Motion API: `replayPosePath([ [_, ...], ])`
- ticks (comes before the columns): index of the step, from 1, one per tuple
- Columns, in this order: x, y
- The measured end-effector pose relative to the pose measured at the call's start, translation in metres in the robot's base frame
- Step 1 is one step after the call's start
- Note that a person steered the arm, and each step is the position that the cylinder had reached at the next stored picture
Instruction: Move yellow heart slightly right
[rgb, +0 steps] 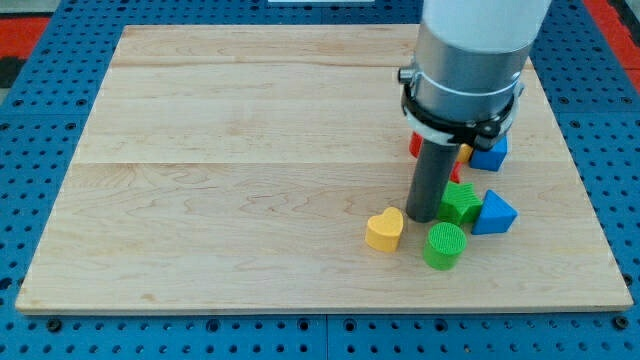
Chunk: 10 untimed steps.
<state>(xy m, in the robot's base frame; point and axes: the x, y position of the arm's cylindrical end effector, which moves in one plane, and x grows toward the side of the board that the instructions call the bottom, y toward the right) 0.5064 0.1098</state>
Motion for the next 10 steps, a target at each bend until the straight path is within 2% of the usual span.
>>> replayPosePath([
  [1,-0.015,0.005],
  [2,-0.012,-0.029],
  [6,0.009,-0.094],
  [7,0.033,-0.091],
  [9,0.034,-0.064],
  [10,0.019,-0.023],
])
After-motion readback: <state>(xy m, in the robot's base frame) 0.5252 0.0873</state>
